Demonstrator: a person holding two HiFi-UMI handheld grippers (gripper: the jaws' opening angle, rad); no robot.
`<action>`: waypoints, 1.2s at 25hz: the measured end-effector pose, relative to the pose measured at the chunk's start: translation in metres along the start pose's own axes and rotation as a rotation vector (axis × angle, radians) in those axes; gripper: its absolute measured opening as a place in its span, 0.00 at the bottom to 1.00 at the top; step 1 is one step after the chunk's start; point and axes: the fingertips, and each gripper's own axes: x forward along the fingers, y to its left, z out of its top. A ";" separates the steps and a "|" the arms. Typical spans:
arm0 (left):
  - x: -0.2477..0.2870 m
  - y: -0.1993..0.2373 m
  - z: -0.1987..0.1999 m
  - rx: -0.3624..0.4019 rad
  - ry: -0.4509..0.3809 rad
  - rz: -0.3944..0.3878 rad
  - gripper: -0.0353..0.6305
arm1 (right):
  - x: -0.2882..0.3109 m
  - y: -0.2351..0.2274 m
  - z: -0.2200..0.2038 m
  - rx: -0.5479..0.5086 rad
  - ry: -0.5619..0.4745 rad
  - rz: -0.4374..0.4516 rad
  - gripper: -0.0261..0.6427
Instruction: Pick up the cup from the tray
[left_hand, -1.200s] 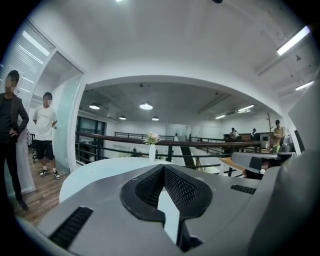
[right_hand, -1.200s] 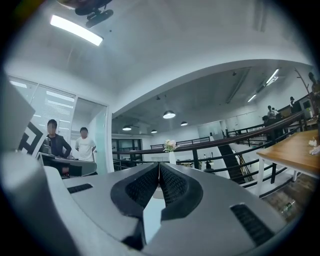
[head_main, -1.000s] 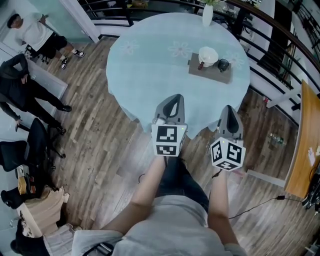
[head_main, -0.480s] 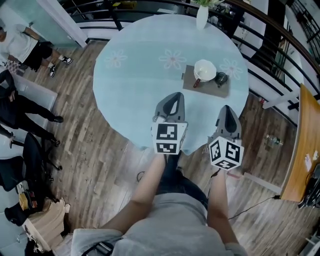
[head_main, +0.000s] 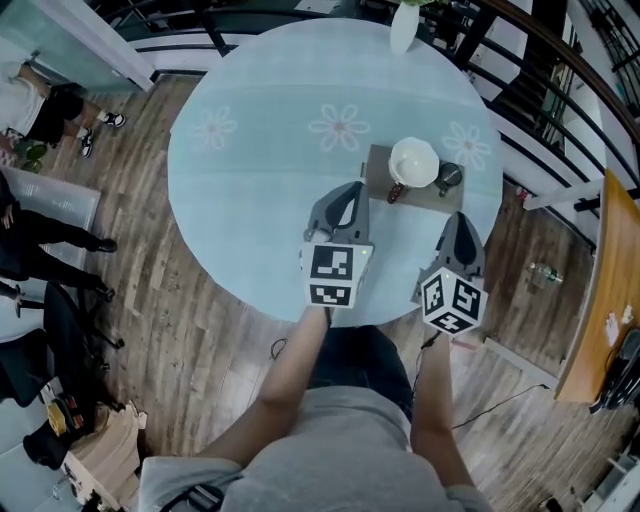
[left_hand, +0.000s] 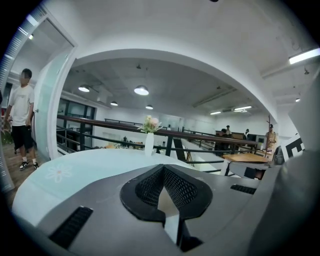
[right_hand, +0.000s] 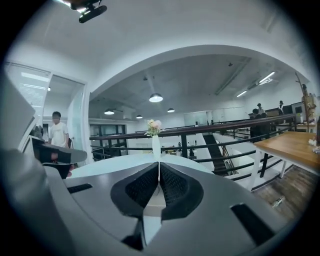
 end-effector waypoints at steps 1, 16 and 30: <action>0.004 0.001 -0.003 0.001 0.007 -0.008 0.06 | 0.004 -0.002 -0.005 0.001 0.013 -0.012 0.05; 0.043 0.002 -0.037 -0.004 0.101 -0.003 0.06 | 0.062 -0.018 -0.066 -0.016 0.173 0.006 0.06; 0.072 0.002 -0.051 -0.019 0.146 0.025 0.06 | 0.099 -0.026 -0.105 0.006 0.301 0.037 0.21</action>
